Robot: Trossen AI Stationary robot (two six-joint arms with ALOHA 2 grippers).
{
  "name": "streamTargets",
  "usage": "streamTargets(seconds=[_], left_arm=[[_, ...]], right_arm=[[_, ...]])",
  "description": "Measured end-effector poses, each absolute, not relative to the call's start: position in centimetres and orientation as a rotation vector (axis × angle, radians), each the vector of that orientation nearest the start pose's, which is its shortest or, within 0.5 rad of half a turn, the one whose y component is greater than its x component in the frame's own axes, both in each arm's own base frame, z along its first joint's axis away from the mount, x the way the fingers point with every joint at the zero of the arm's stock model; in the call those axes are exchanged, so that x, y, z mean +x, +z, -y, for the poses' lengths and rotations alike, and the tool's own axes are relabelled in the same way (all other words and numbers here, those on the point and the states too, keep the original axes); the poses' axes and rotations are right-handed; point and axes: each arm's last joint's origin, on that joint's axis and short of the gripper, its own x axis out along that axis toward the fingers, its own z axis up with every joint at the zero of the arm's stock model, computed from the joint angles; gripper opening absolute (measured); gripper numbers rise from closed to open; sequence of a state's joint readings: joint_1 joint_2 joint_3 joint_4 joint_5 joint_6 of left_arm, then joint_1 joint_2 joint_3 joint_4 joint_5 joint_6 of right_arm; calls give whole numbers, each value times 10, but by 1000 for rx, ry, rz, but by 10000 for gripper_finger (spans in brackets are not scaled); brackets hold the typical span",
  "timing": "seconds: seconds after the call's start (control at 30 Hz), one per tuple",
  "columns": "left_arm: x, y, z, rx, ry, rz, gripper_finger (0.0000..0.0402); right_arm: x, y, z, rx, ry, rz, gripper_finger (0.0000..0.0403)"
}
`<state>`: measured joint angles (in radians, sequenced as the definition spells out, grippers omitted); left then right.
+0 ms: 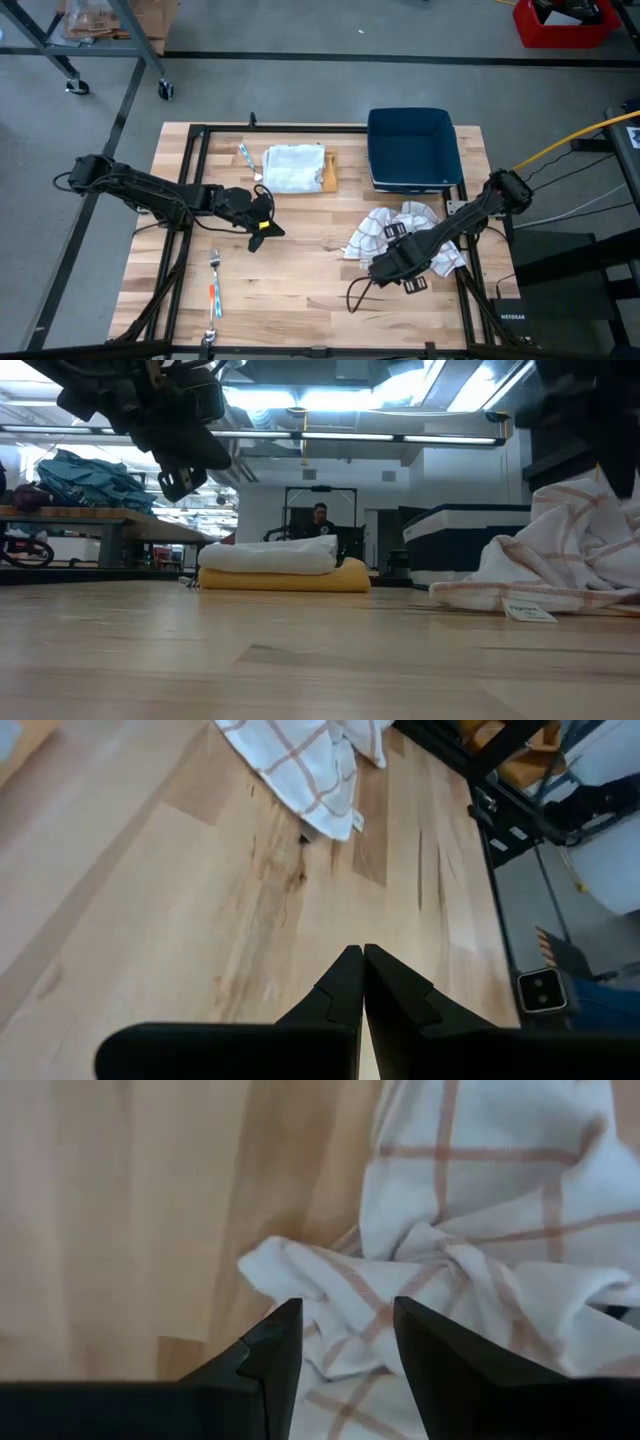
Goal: Fold towel
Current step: Fold the white patterned towel
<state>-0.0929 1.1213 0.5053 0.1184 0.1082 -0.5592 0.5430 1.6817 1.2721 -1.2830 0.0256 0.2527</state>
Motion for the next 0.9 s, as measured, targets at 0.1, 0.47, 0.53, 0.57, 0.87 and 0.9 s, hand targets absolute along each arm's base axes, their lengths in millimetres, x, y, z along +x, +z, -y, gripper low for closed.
streamTargets(seconds=[0.1,0.47,0.53,0.57,0.87,0.9], left_arm=[[224,203,24,-565,-48,-540,4],[224,203,24,-566,-48,-540,4],[224,203,24,-566,-48,-540,4],[224,203,24,-566,-48,-540,4],[224,203,24,-564,-40,-537,4],[224,203,24,-563,-34,-535,4]], right_arm=[[241,217,-144,-306,161,-1686,163],[230,185,-138,-327,146,-1716,163],[229,180,-137,-325,145,-1716,163],[229,179,-137,-320,144,-1710,163],[238,177,-141,-305,135,-1588,59],[239,177,-141,-302,138,-1580,37]])
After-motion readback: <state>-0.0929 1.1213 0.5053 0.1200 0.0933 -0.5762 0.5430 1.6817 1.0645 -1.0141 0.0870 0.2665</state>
